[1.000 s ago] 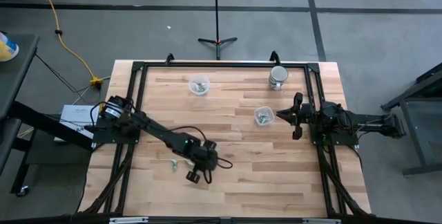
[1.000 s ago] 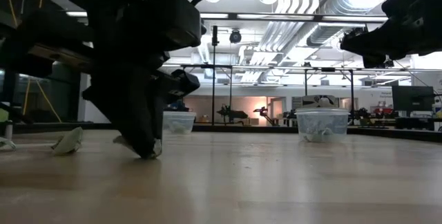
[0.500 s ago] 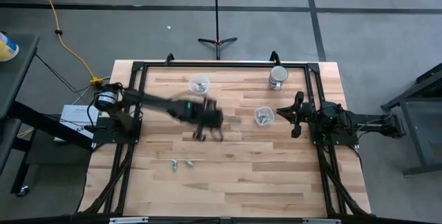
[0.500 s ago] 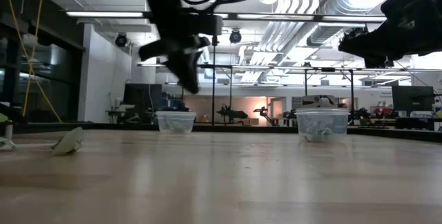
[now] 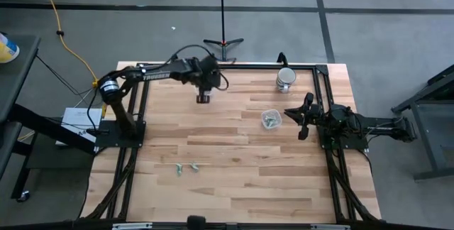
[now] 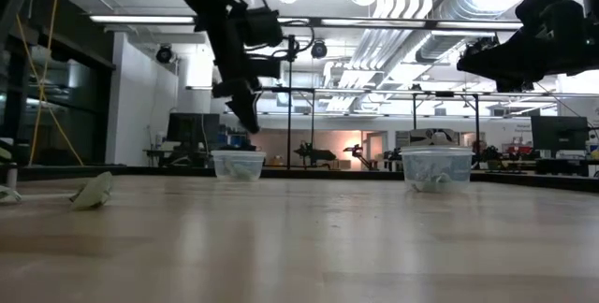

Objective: Pick and place Stevia / Truvia into bins
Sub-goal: Put the stevia packet into the round transparent container

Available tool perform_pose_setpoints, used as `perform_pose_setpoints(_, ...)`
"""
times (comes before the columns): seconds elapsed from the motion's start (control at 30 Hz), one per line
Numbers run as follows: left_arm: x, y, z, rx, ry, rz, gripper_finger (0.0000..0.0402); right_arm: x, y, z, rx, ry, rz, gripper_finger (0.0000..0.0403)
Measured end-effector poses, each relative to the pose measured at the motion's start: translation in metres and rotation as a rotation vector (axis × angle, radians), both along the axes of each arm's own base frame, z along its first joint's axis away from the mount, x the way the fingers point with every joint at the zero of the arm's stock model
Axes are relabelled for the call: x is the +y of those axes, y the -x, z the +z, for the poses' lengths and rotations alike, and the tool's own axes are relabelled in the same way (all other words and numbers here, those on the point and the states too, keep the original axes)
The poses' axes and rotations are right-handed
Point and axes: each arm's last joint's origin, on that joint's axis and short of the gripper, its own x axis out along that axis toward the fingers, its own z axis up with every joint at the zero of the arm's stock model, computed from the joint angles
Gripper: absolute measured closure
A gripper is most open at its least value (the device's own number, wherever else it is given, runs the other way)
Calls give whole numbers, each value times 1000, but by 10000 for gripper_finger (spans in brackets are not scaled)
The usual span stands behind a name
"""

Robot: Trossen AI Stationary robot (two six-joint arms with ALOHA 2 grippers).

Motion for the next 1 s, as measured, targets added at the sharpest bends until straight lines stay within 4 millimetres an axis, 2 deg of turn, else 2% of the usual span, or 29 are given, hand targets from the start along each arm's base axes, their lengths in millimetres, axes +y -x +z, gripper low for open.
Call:
perform_pose_setpoints(0.1,14,7,0,-38,43,24,344,-1,0,0,-1,1,-24,371)
perform_pose_setpoints(0.23,21,10,1,-65,67,80,269,-1,0,0,-1,1,-33,371)
perform_pose_setpoints(0.33,21,11,1,-61,74,88,213,-1,0,0,-1,1,-33,371)
perform_pose_setpoints(0.43,12,7,0,-57,93,89,164,-1,0,0,-1,1,-33,371)
perform_pose_setpoints(0.57,-21,2,-1,30,182,1,124,-1,0,0,-2,1,-33,371)
perform_pose_setpoints(0.67,-52,4,-4,173,231,-37,120,-1,0,1,-3,1,-34,371)
perform_pose_setpoints(0.8,-91,6,-6,310,287,1,137,-1,0,2,-18,2,-34,371)
perform_pose_setpoints(1.0,-155,-3,-7,320,390,-60,174,-1,0,2,-24,-3,-32,371)
